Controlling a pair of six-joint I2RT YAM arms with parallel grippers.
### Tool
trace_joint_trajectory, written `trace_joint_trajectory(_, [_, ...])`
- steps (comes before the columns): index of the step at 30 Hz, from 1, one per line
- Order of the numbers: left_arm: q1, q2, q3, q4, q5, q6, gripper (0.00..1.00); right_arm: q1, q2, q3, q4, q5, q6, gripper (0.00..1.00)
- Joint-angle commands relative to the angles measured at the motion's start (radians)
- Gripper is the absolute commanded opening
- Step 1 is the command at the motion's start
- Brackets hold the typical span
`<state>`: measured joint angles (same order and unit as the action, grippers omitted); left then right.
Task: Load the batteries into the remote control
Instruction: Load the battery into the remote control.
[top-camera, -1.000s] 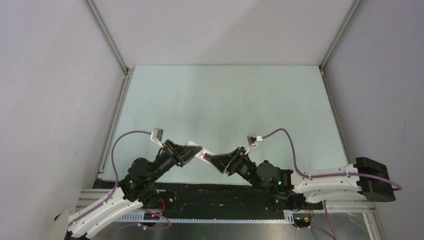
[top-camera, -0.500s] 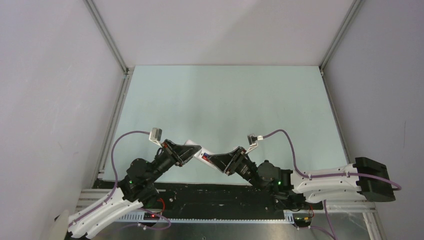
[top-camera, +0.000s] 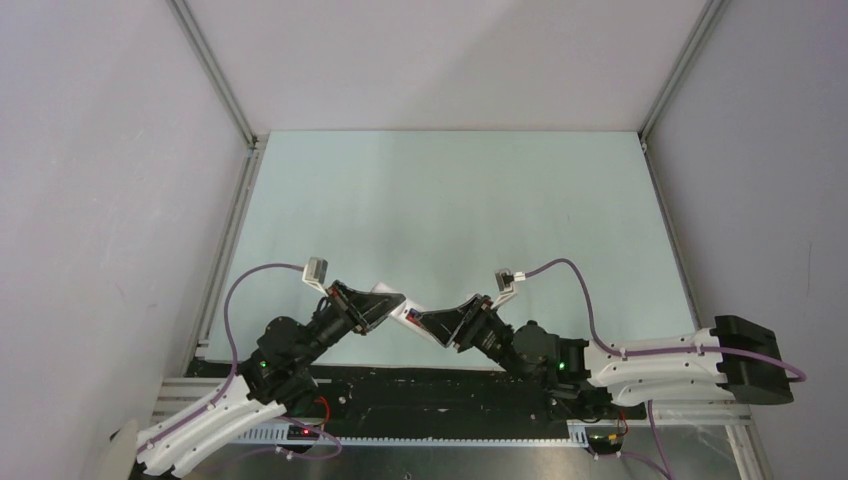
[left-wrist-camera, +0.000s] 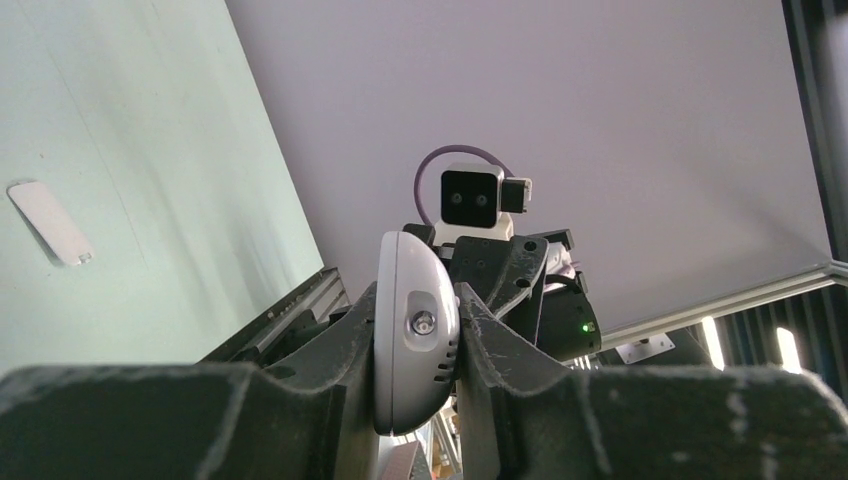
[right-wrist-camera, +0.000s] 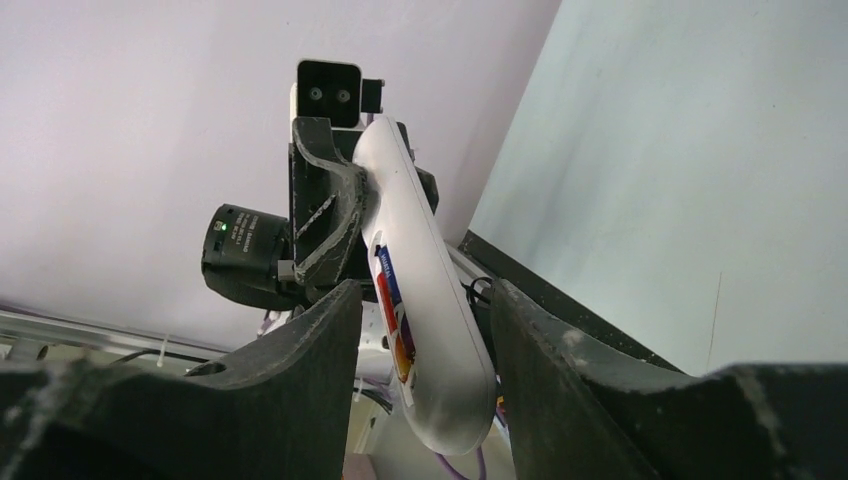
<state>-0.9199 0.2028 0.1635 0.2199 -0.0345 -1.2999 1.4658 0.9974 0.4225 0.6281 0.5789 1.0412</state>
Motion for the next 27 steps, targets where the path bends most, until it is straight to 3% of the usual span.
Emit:
trace_joint_trajectory(1, [0.002,0.002,0.006,0.028,-0.011,0.019,0.00,-0.002,-0.020,0.003,-0.011,0.036,-0.009,0.51])
trace_joint_trajectory(7, [0.002,0.003,0.007,0.028,-0.011,0.021,0.00,-0.002,-0.003,0.003,-0.029,0.036,0.016,0.37])
trace_joint_trajectory(16, [0.002,0.009,0.012,0.027,-0.008,0.032,0.00,-0.003,0.004,0.008,-0.103,0.067,0.035,0.29])
trace_joint_trajectory(18, [0.003,0.011,0.012,0.028,-0.008,0.033,0.00,-0.003,-0.001,0.016,-0.138,0.077,0.032,0.34])
trace_joint_trajectory(20, [0.001,0.015,0.010,0.027,-0.008,0.033,0.00,-0.003,-0.014,0.016,-0.149,0.081,0.011,0.51])
trace_joint_trajectory(22, [0.002,0.018,0.006,0.027,-0.008,0.032,0.00,-0.002,-0.033,0.017,-0.152,0.085,-0.022,0.60])
trace_joint_trajectory(27, [0.002,0.006,-0.017,0.028,-0.006,0.017,0.00,-0.004,-0.106,0.017,-0.182,0.104,-0.143,0.74])
